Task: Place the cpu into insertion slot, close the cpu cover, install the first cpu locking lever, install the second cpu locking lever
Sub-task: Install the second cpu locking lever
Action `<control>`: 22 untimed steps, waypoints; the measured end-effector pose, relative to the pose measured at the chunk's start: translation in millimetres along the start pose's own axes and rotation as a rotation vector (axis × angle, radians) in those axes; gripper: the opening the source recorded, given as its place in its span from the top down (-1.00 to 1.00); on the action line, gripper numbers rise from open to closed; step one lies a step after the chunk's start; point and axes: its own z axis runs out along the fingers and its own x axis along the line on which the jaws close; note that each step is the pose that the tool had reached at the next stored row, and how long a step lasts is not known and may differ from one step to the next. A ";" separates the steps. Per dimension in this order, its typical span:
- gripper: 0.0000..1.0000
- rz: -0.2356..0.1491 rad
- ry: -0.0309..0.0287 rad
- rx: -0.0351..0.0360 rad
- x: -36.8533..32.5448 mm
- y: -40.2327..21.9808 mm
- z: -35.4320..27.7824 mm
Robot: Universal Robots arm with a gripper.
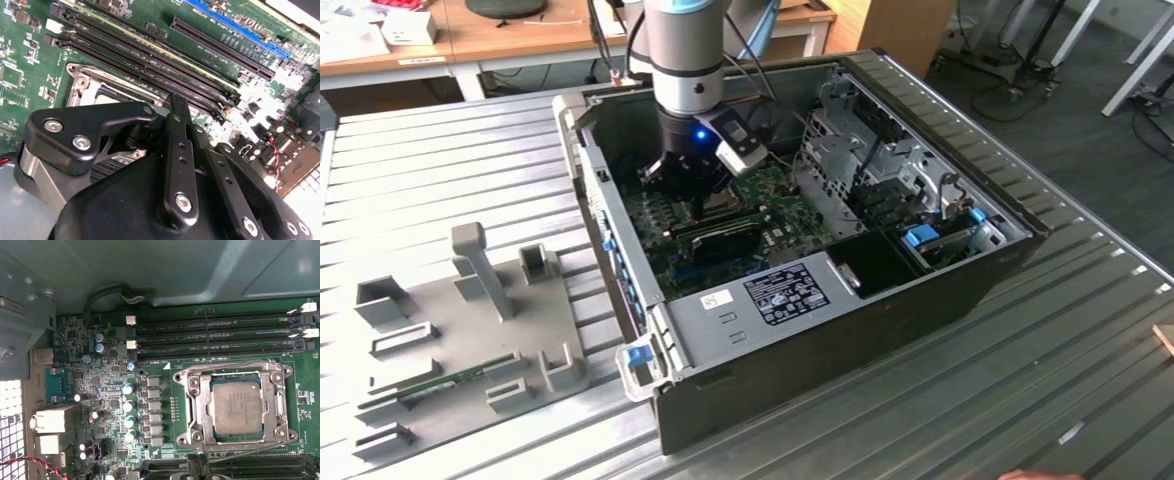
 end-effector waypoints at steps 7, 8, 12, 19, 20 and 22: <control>0.80 0.000 -0.0011 0.0000 1.5 1.6 1.3; 0.80 0.000 -0.0014 -0.0001 1.7 1.7 1.5; 0.80 0.000 -0.0029 -0.0004 2.5 1.9 2.5; 0.80 0.001 -0.0076 -0.0070 4.0 1.9 4.6; 0.80 0.001 -0.0080 -0.0071 4.1 1.8 4.8; 0.80 0.001 -0.0086 -0.0073 4.3 1.8 5.0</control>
